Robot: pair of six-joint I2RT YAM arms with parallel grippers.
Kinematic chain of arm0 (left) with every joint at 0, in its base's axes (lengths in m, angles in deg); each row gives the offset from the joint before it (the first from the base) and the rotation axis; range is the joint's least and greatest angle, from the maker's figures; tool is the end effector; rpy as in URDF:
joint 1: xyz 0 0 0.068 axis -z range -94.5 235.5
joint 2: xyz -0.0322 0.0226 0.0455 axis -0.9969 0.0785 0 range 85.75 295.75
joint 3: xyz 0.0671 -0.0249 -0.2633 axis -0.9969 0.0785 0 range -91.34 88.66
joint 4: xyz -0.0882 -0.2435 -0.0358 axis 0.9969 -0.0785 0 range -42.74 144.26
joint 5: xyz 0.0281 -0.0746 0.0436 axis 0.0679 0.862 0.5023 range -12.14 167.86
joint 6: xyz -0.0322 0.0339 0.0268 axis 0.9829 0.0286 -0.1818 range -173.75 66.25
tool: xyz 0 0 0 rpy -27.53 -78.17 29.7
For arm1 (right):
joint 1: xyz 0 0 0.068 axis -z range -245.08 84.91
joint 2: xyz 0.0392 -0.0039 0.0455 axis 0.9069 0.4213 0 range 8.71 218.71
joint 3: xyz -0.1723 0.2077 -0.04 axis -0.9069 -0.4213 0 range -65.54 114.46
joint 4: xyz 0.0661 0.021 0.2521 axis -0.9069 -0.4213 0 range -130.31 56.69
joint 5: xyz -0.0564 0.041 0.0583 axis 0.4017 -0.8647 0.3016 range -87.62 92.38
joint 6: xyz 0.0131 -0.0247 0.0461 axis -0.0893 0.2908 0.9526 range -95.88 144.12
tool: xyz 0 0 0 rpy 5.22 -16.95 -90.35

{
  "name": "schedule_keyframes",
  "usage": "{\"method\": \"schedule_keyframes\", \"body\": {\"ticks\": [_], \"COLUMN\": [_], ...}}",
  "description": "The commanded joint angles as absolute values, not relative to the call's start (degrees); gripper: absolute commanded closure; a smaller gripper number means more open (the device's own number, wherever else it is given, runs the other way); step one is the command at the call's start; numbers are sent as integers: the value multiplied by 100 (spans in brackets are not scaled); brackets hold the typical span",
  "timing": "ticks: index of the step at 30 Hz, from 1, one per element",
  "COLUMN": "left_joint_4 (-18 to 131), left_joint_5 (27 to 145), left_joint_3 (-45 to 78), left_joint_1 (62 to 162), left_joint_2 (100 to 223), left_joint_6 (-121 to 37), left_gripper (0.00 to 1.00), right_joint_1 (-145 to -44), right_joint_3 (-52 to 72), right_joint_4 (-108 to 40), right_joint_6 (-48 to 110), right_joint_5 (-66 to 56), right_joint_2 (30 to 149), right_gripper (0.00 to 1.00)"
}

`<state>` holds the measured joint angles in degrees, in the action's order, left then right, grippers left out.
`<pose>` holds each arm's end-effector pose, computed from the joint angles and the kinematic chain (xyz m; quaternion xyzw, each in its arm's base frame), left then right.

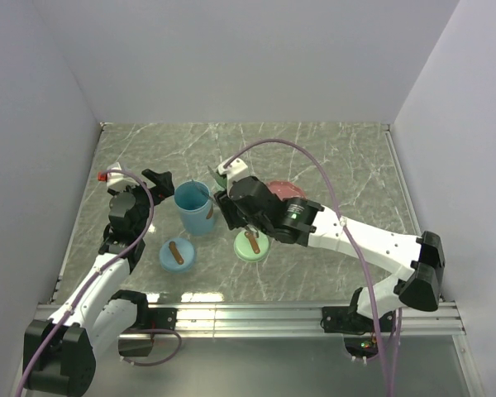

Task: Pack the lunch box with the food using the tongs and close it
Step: Pick up the food using the clamp

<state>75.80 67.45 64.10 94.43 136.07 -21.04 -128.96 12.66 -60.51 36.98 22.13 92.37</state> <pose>0.2052 -0.0258 0.2562 -0.2108 0.7012 -0.1788 0.6572 0.1564 0.2919 0.3543 -0.2980 0.8156 0.1754 0.4640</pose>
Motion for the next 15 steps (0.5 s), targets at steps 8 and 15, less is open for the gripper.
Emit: {"method": "schedule_keyframes", "body": {"ticks": [8, 15], "left_joint_4": [7834, 7860], "left_joint_5": [6731, 6801], "left_joint_3": [6458, 6467], "left_joint_1": [9420, 9420], "left_joint_2": [13435, 13453], "left_joint_6": [-2000, -1991], "left_gripper": [1, 1], "right_joint_1": [-12494, -12327], "right_joint_3": [-31, -989], "right_joint_4": [-6160, -6424], "right_joint_6": [4669, 5320], "right_joint_5": [3156, 3253], "right_joint_2": [7596, 6954], "right_gripper": [45, 45]}}
